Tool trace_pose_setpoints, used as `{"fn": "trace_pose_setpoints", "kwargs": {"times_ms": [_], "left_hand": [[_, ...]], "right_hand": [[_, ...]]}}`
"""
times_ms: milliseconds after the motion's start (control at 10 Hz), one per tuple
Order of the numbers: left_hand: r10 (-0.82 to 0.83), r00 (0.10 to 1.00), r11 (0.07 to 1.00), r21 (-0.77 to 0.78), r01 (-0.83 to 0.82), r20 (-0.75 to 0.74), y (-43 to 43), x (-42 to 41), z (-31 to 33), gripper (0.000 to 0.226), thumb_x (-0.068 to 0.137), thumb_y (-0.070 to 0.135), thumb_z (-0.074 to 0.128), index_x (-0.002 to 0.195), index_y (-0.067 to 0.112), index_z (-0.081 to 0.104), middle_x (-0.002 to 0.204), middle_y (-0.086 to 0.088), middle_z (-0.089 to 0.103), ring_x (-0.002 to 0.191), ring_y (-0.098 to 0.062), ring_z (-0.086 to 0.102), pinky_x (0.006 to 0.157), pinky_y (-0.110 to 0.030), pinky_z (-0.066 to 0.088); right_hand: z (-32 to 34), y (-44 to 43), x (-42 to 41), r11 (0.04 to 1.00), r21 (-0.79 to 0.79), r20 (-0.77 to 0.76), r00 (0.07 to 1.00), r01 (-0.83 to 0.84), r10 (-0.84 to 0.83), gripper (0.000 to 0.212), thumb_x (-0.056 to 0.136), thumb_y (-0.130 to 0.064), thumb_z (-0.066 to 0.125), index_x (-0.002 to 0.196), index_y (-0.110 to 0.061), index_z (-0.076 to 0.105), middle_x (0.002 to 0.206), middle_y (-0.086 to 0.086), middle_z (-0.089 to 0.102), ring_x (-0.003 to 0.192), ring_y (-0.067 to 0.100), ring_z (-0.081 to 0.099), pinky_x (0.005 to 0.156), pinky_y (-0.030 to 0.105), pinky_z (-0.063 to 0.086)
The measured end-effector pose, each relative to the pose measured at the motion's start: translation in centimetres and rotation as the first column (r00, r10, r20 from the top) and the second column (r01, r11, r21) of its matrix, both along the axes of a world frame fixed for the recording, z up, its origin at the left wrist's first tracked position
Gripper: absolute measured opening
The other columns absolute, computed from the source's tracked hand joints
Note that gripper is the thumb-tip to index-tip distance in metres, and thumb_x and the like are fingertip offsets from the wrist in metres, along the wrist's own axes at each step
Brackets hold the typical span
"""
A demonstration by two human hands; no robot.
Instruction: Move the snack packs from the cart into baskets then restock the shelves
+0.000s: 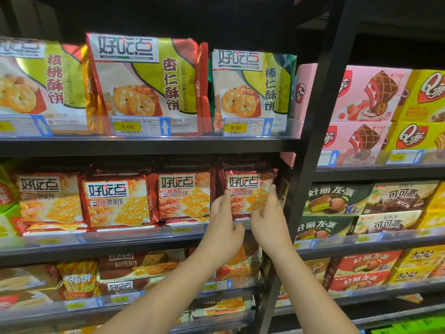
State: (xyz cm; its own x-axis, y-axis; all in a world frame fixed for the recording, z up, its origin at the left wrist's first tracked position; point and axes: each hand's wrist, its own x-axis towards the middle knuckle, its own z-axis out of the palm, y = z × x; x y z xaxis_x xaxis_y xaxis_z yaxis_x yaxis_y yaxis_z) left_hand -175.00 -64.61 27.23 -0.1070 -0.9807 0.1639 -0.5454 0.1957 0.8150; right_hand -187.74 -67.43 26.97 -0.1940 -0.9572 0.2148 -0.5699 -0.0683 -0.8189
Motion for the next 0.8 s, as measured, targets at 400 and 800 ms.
{"fn": "trace_pose_setpoints", "kwargs": {"times_ms": [400,800], "left_hand": [[0.007,0.982,0.998,-0.063,0.005,0.190,0.5,0.3,-1.0,0.085,0.106,0.013,0.050,0.163,0.031,-0.012,0.169,0.016,-0.018,0.158,-0.010,-0.001,0.124,-0.030,0.019],[0.086,0.909,0.975,-0.224,0.008,0.407,3.1,3.2,0.6,0.074,0.106,0.024,0.051,0.164,0.034,0.007,0.170,0.016,-0.004,0.158,-0.011,0.010,0.122,-0.037,0.036]], "right_hand": [[-1.9,0.9,-0.2,0.999,-0.035,-0.034,0.999,-0.027,0.025,0.073,0.102,-0.011,0.044,0.163,-0.021,0.005,0.167,0.006,0.014,0.153,0.025,0.021,0.118,0.038,0.030],[-1.2,4.2,-0.9,0.978,-0.157,-0.123,0.985,-0.137,0.118,0.070,0.102,-0.026,0.053,0.161,-0.016,0.016,0.165,0.000,0.020,0.151,0.017,0.025,0.117,0.028,0.024]]}}
